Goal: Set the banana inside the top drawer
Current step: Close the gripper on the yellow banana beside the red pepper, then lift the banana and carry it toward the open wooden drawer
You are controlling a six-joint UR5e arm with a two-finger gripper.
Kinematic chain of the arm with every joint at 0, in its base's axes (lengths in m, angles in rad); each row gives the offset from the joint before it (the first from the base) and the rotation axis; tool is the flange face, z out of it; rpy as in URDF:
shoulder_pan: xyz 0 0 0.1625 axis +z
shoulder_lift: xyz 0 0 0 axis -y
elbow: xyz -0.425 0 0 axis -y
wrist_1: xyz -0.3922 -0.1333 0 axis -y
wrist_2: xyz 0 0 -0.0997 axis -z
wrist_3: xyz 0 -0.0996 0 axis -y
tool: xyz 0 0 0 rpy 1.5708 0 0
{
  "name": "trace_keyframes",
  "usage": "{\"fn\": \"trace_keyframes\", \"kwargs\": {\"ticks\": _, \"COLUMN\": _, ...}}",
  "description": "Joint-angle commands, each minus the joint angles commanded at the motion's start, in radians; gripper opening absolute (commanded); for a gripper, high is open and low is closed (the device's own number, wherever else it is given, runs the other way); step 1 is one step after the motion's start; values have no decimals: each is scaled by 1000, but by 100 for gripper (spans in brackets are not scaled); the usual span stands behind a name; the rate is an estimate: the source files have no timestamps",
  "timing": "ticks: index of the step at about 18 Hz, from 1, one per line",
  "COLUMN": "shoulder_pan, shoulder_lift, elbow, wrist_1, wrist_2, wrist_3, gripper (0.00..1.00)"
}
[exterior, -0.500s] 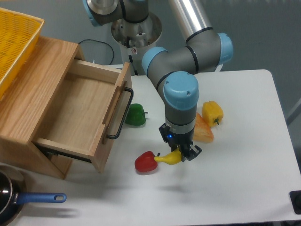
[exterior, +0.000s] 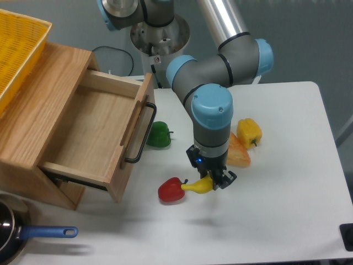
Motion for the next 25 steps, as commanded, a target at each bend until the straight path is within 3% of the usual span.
{"fn": "trace_keyframes", "kwargs": {"ticks": 5, "shoulder_pan": 2, "shoulder_lift": 23, "elbow": 0, "wrist_1": -15, "wrist_2": 21, "wrist_3": -31, "gripper": 37}}
{"fn": "trace_keyframes", "kwargs": {"ticks": 15, "shoulder_pan": 6, "shoulder_lift": 90, "elbow": 9, "wrist_1": -115, "wrist_2": 23, "wrist_3": -121, "gripper": 37}}
{"fn": "trace_keyframes", "kwargs": {"ticks": 21, "shoulder_pan": 31, "shoulder_lift": 146, "elbow": 29, "wrist_1": -247, "wrist_2": 23, "wrist_3": -138, "gripper": 37}}
{"fn": "trace_keyframes", "kwargs": {"ticks": 25, "shoulder_pan": 37, "shoulder_lift": 182, "elbow": 46, "wrist_1": -337, "wrist_2": 14, "wrist_3": -225, "gripper": 37}}
